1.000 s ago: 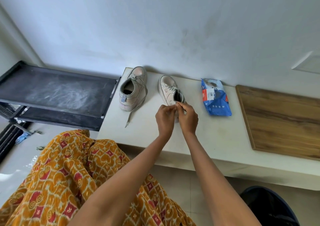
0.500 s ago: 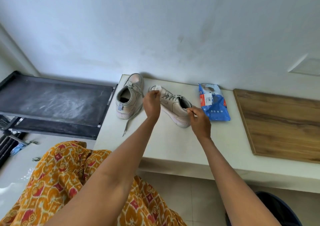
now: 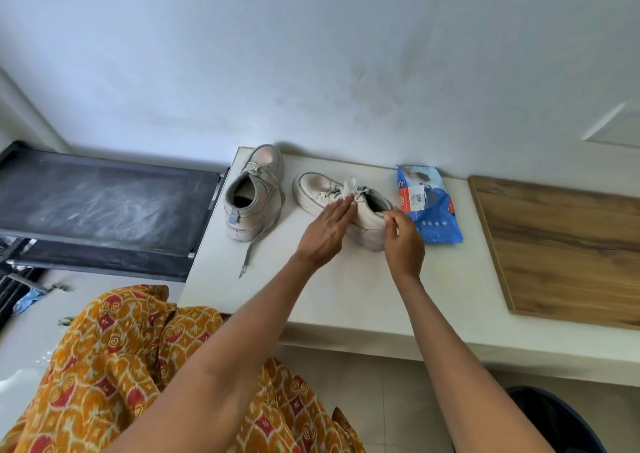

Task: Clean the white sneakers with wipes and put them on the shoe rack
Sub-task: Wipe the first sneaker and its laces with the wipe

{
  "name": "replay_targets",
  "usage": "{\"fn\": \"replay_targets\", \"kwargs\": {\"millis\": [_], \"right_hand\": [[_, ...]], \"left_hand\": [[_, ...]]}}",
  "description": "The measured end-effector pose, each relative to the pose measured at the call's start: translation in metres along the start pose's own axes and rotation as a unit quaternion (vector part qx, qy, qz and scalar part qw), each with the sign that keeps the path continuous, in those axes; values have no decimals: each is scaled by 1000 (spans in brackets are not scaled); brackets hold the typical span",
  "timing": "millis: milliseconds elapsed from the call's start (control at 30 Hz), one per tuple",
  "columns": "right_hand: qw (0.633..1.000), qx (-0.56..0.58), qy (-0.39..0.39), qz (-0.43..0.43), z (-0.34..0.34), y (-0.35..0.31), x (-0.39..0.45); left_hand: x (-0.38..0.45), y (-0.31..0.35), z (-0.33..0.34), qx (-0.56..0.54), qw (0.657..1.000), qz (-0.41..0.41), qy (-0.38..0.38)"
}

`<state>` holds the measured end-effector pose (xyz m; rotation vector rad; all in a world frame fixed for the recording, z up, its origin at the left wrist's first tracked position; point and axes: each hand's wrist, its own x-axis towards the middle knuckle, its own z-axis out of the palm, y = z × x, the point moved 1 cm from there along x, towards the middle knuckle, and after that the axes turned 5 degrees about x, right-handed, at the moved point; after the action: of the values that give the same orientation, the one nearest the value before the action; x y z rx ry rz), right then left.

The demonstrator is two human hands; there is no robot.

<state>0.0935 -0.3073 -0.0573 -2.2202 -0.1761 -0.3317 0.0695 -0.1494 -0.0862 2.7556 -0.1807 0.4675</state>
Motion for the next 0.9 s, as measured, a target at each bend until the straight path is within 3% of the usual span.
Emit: {"fn": "replay_targets", "kwargs": {"millis": [167, 267, 367, 500, 733, 833, 900], "right_hand": [[1000, 8, 22, 9, 5, -6, -4], [999, 18, 35, 18, 7, -9, -6], [999, 6, 30, 10, 6, -9, -5], [1000, -8, 15, 2, 3, -8, -3], [1000, -16, 12, -1, 0, -12, -4], [999, -26, 31, -32, 4, -19, -7], [998, -29, 26, -41, 9, -21, -11]], "left_hand": [[4, -27, -1, 13, 996, -76, -34], [14, -9, -1, -57, 990, -126, -11], [8, 16, 5, -108, 992, -68, -6], [4, -8, 5, -62, 998, -14, -11], [18, -43, -9, 8, 988, -146, -43], [16, -40, -13, 15, 989, -147, 24], [13, -27, -11, -93, 973, -196, 75]]}}
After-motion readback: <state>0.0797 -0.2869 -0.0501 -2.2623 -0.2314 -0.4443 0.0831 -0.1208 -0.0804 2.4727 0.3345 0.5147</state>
